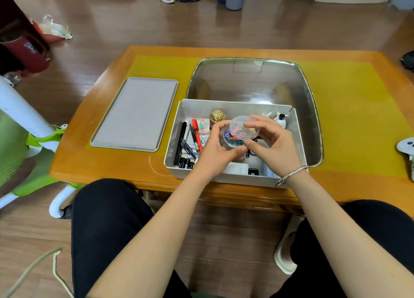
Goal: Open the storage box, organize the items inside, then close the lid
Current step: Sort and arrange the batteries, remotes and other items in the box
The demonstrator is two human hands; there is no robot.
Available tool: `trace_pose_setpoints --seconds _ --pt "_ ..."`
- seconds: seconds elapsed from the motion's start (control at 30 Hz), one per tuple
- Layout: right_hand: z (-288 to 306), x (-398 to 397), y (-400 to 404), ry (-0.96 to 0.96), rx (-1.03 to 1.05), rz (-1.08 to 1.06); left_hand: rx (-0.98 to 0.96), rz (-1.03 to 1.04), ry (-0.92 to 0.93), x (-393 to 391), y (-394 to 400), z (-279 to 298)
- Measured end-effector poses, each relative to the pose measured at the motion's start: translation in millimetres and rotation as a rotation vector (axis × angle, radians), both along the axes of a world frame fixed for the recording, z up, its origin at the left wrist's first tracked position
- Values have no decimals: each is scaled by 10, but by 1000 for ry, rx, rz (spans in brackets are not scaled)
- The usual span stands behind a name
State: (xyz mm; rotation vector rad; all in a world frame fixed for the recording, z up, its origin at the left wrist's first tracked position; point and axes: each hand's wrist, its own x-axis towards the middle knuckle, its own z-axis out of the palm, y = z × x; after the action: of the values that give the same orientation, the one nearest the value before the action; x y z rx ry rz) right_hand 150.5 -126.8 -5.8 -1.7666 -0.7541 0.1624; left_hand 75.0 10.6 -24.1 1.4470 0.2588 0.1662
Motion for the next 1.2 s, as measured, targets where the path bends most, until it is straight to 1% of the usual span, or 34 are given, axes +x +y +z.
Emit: trace_pose_setpoints --seconds 0.07,0.1,0.23,0.27,0.37,0.4,0.47,0.53,0.6,0.67,0.73,0.83,1.0,1.13,1.2 --pt "-28 0 -4 6 8 18 9 -16 13 -6 13 5" --pt "-39 0 0 4 8 22 -16 -25 25 -11 17 11" --pt "-60 3 2 -21 -19 20 -334 -52 32 -15 29 47" --pt "-58 6 -3 -21 -17 25 -364 -42 32 -13 30 53" --pt "-59 -11 -9 -43 -46 68 -292 6 63 -1 29 66" --pt "-66 -21 -11 -24 -40 82 -283 20 70 6 30 62" --pt "-74 -27 -11 52 21 57 -288 37 79 21 41 54" --pt "-84 1 -3 143 75 -33 -271 45 94 26 51 60" --pt "-81 53 9 301 71 -82 -243 36 107 29 52 73" --pt "-78 97 27 414 24 -34 -220 20 112 32 43 88" --pt "-77 119 32 425 12 14 -225 13 116 38 42 96" --pt "-77 151 26 493 61 4 -249 14 110 40 46 107" --pt "-122 176 5 555 71 47 -246 1 101 30 47 98" --pt "-142 177 -6 562 83 52 -142 -5 120 37 53 72" --pt "-150 175 -21 557 102 73 -130 -10 120 36 66 56"
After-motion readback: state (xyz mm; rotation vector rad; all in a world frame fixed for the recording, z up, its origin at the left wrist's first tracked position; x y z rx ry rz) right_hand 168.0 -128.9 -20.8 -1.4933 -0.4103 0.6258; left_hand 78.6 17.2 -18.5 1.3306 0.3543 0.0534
